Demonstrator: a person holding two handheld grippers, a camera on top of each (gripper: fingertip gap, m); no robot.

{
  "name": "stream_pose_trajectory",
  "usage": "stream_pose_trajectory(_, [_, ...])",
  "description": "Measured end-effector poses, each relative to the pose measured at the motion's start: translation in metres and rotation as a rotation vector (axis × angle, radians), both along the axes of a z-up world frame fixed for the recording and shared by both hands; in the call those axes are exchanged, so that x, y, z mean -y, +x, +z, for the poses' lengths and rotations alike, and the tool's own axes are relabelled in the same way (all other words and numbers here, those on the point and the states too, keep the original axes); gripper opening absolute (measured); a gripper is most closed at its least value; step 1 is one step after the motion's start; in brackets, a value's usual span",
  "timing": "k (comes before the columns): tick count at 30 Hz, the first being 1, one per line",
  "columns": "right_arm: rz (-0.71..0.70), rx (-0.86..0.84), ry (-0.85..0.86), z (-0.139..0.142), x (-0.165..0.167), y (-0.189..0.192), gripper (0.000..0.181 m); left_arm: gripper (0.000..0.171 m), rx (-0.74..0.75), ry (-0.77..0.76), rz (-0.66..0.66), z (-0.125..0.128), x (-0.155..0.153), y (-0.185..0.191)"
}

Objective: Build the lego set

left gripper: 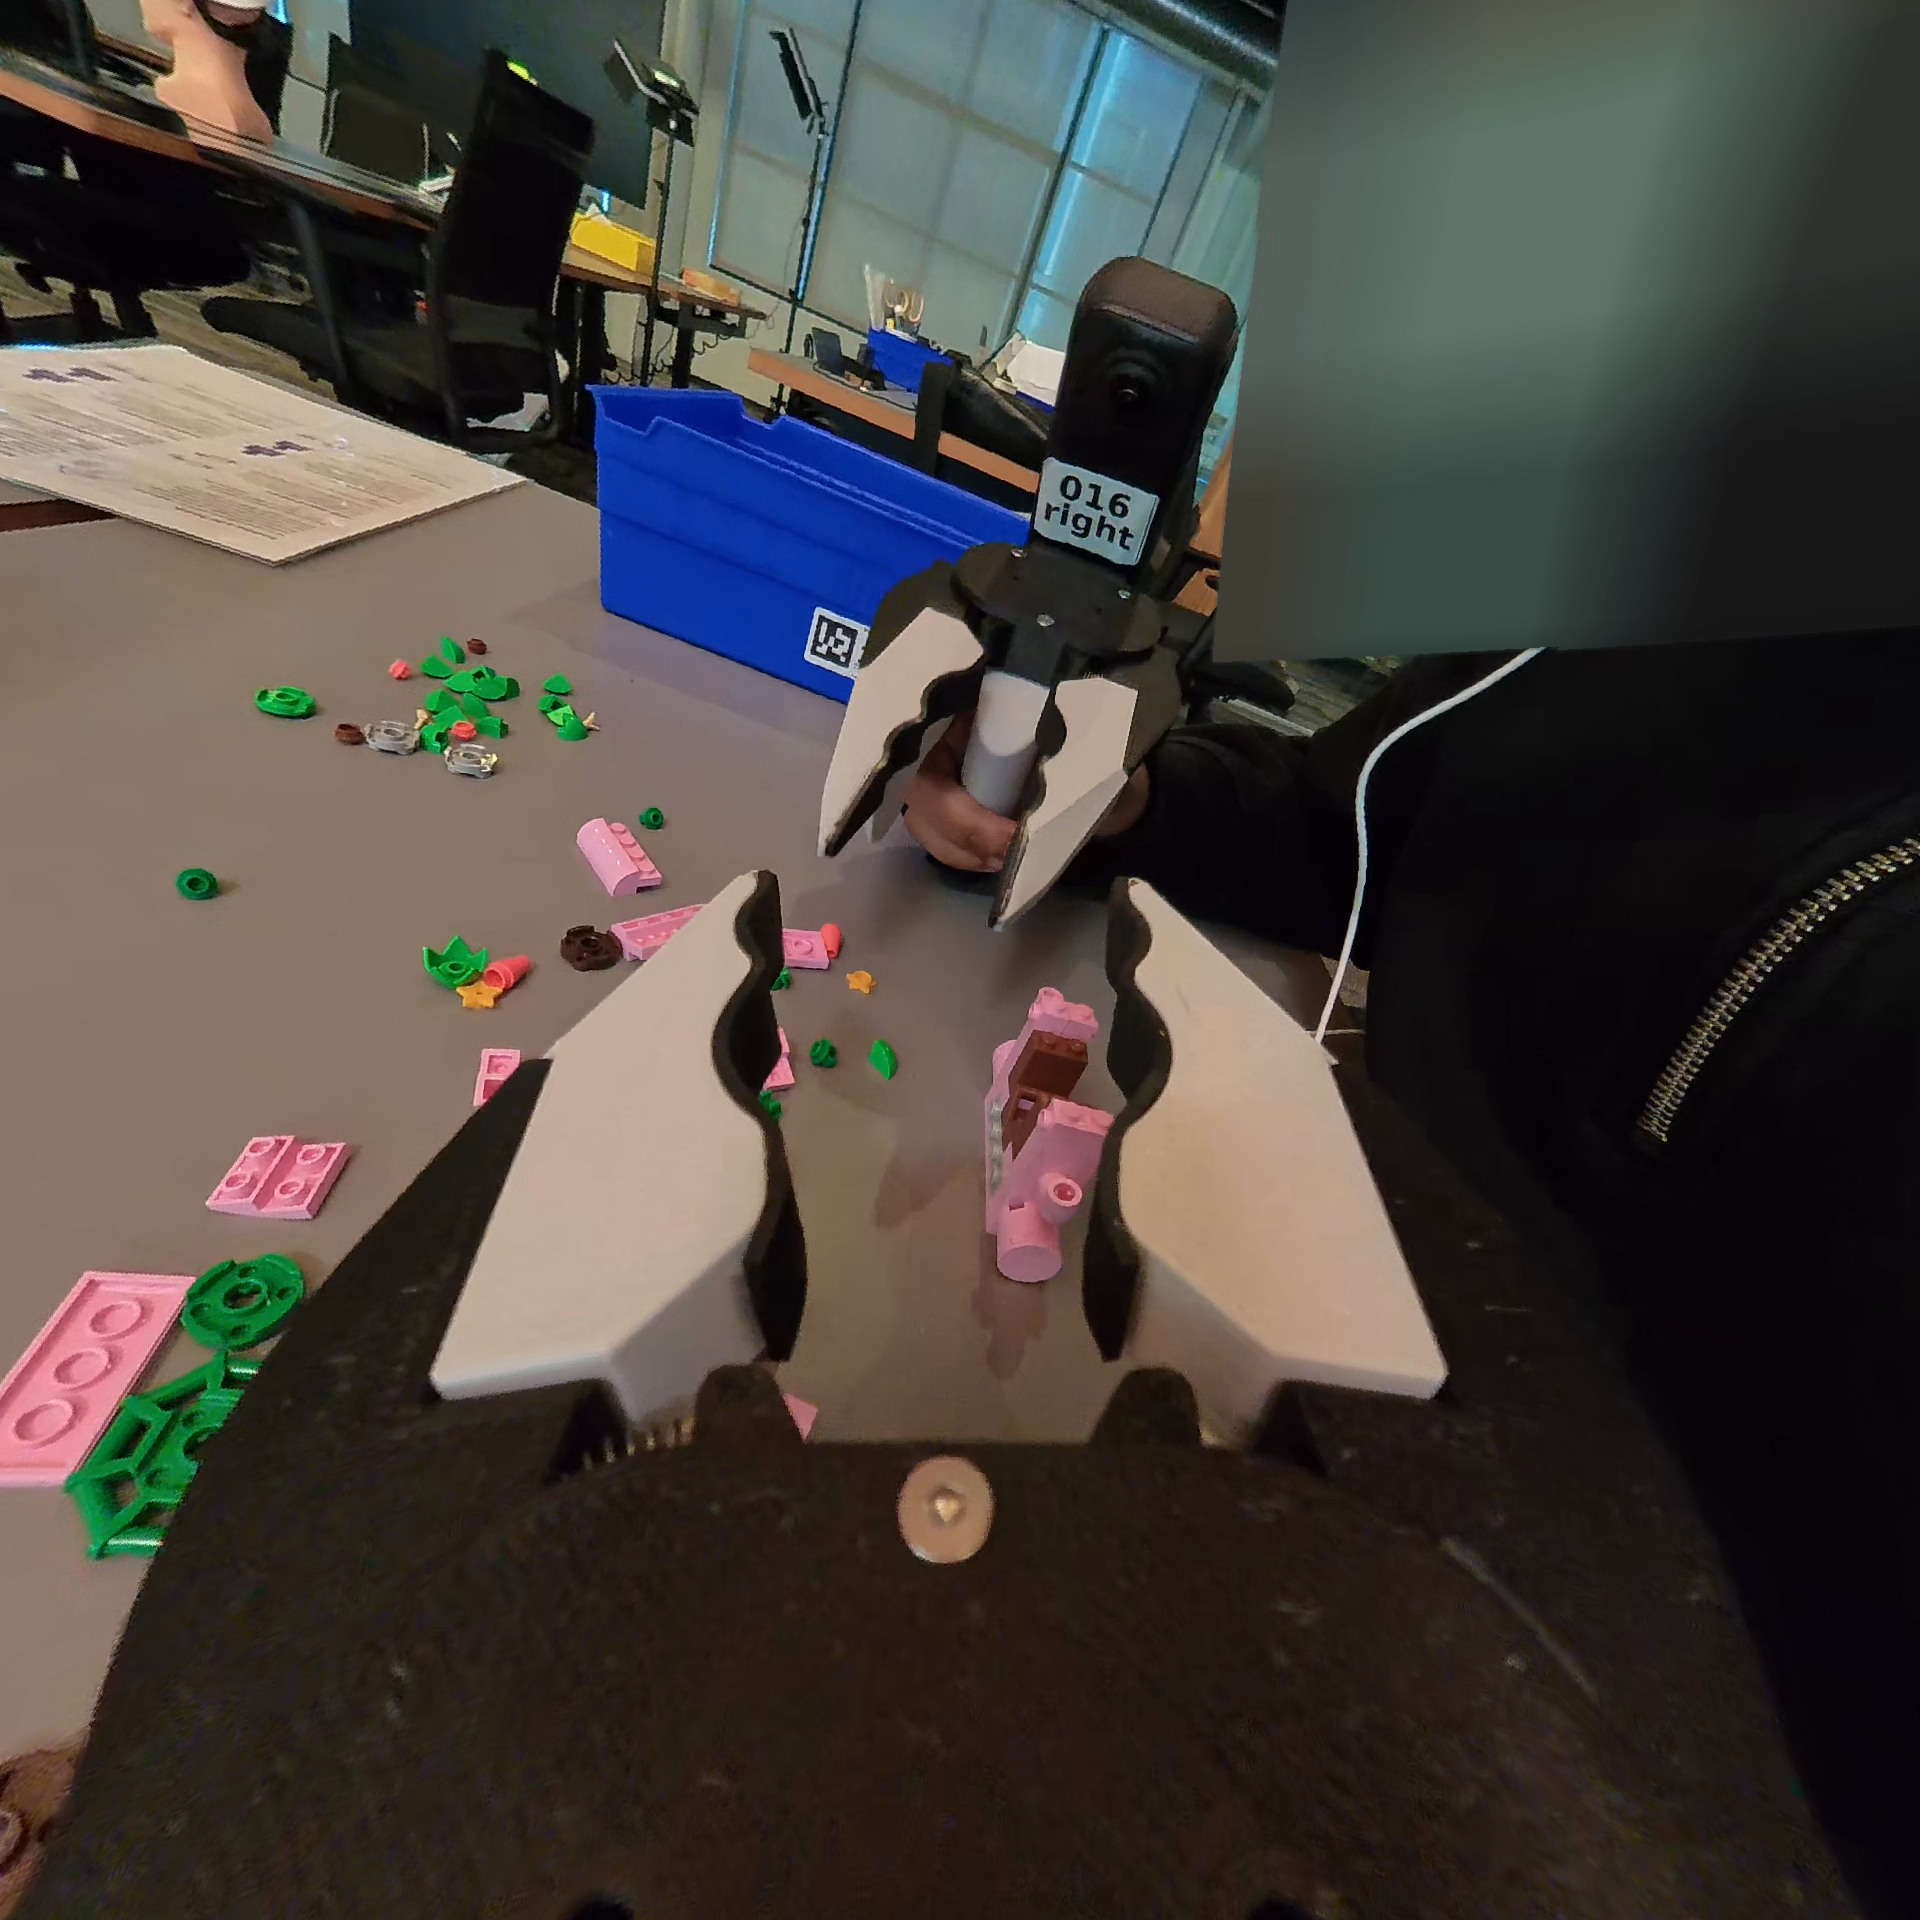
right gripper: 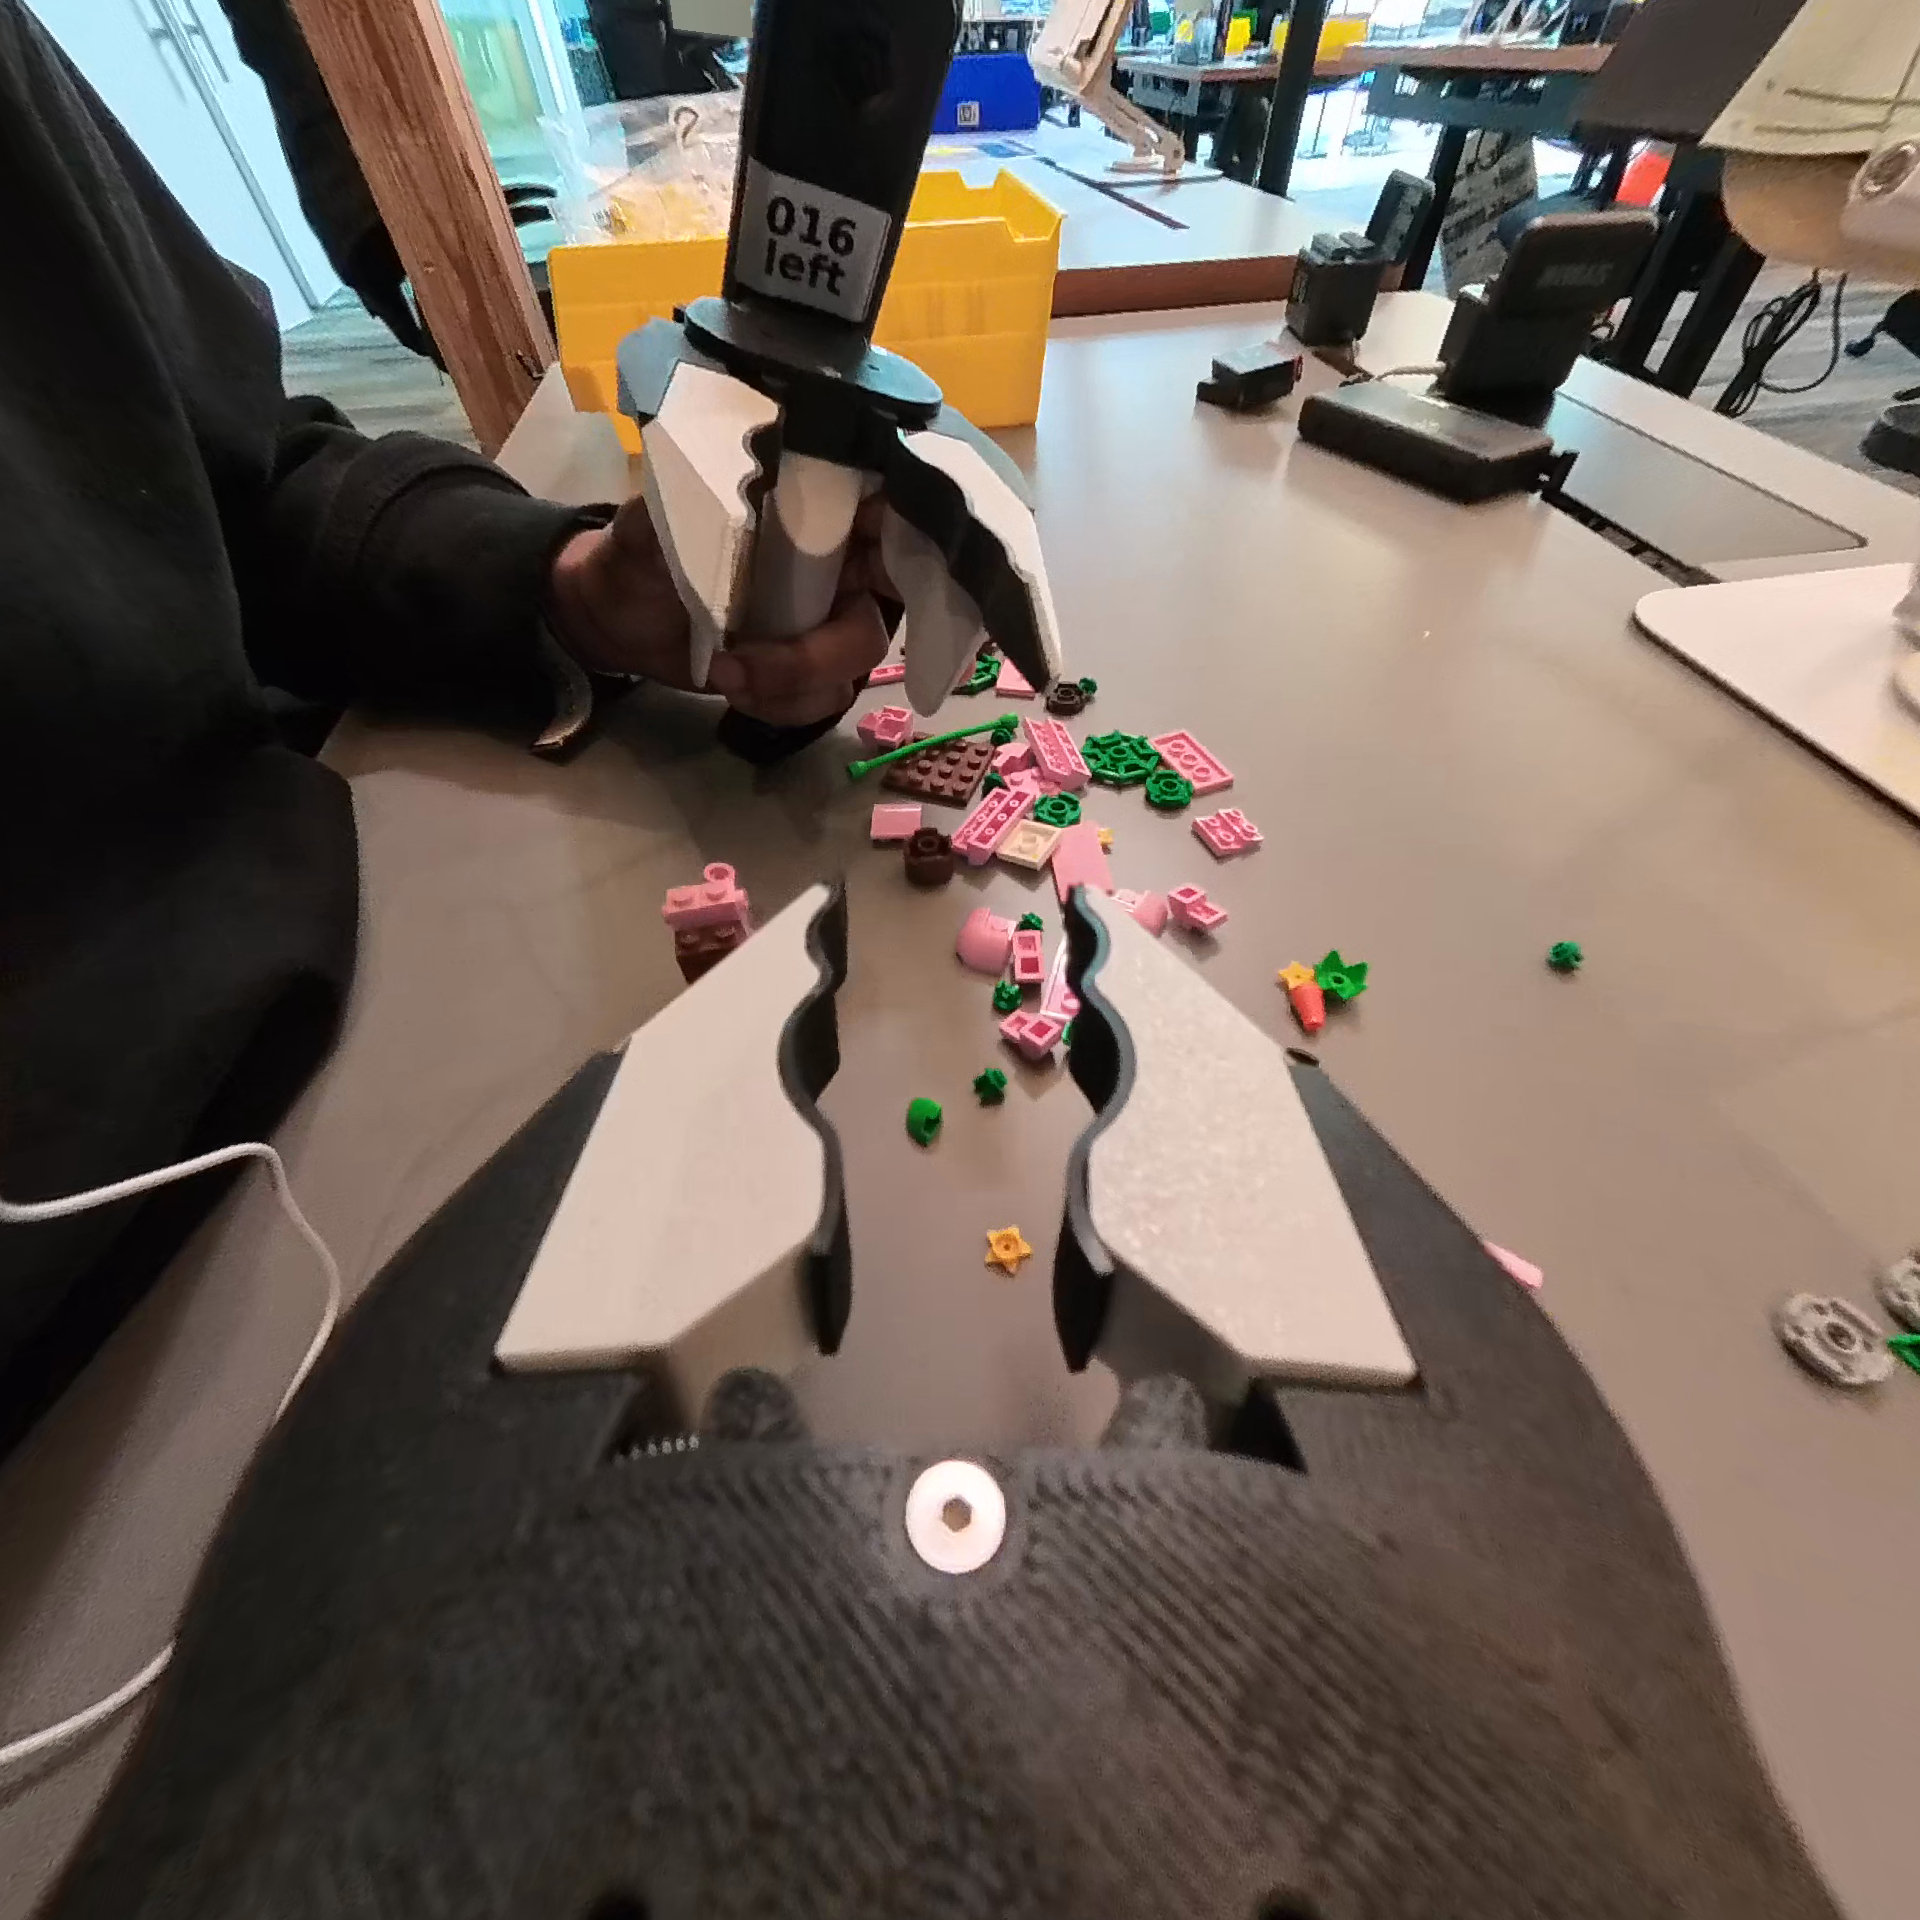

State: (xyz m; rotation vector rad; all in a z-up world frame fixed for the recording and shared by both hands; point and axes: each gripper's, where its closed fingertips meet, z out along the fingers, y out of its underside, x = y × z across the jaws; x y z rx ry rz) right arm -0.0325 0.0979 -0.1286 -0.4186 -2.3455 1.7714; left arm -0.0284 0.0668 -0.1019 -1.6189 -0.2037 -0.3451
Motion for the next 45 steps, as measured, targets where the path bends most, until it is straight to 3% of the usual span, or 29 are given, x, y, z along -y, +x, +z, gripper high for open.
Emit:
stream_pose_trajectory(9, [0.000, 0.030, -0.052, 0.006, -0.004, -0.002, 0.040, 0.062, -0.002, -0.001, -0.005, 0.000, -0.001, 0.002])
stream_pose_trajectory(21, [0.014, 0.021, 0.023, -0.005, 0.001, 0.002, 0.042, 0.062, 0.006, 0.005, -0.010, 0.001, -0.001, 0.002])
stream_pose_trajectory(28, [0.022, 0.025, 0.047, -0.008, 0.002, 0.004, 0.032, 0.061, -0.008, -0.012, -0.011, -0.001, -0.002, 0.004])
stream_pose_trajectory(34, [-0.020, 0.027, 0.029, -0.005, -0.002, -0.001, 0.030, 0.059, -0.014, -0.029, -0.019, -0.002, -0.004, 0.006])
stream_pose_trajectory(37, [-0.112, 0.014, 0.025, -0.004, -0.012, -0.015, 0.029, 0.058, -0.034, -0.043, -0.007, -0.004, -0.004, 0.005])
stream_pose_trajectory(40, [-0.152, -0.007, 0.043, -0.005, -0.025, -0.025, 0.019, 0.055, -0.070, -0.074, 0.020, -0.007, -0.001, -0.001])
stream_pose_trajectory(45, [-0.163, -0.003, 0.040, -0.005, -0.027, -0.027, 0.017, 0.053, -0.117, -0.065, 0.080, 0.003, 0.008, -0.012])
